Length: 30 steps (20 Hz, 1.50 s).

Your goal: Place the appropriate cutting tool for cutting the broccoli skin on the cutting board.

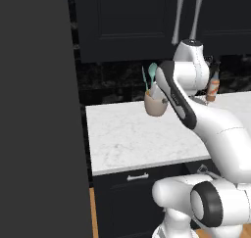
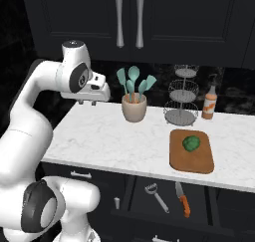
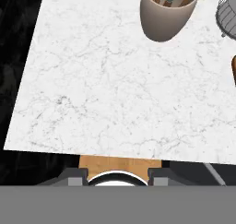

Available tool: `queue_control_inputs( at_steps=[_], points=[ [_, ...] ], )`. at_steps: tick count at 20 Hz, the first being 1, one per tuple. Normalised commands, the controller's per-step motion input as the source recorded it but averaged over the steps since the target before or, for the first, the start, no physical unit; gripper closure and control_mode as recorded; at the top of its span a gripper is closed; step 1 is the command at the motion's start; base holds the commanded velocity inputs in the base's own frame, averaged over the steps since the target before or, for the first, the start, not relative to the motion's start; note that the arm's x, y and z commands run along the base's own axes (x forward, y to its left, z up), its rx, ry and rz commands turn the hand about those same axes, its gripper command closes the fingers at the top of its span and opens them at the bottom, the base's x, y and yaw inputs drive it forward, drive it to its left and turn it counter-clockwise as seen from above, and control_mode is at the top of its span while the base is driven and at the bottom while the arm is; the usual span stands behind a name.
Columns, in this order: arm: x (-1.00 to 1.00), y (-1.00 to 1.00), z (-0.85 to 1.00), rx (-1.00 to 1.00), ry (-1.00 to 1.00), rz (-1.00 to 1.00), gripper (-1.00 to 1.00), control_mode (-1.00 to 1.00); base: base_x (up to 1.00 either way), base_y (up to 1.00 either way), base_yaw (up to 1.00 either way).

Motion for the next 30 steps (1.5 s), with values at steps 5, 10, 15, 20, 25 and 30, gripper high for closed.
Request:
queue_control_inputs(
  at_steps=[5,10,15,20,25,30],
  points=[
    [-0.52,-0.45,-0.01,0.00,-0.24,0.03,-1.00,-1.00,0.00,0.00,0.00],
    [-0.93,-0.79,-0.19,0.00,-0.31,0.07,-1.00,-1.00,0.00,0.00,0.00],
    [-0.77,-1.00,-0.30,0.05,-0.02,0.00,-1.00,-1.00,0.00,0.00,0.00],
    [-0.62,-1.00,-0.28,0.03,0.03,0.00,-1.00,-1.00,0.00,0.00,0.00],
    [-0.45,-0.88,-0.43,-0.01,0.00,0.00,-1.00,-1.00,0.00,0.00,0.00],
    [-0.15,-0.80,-0.17,0.00,0.06,0.00,-1.00,-1.00,0.00,0.00,0.00]
  ],
)
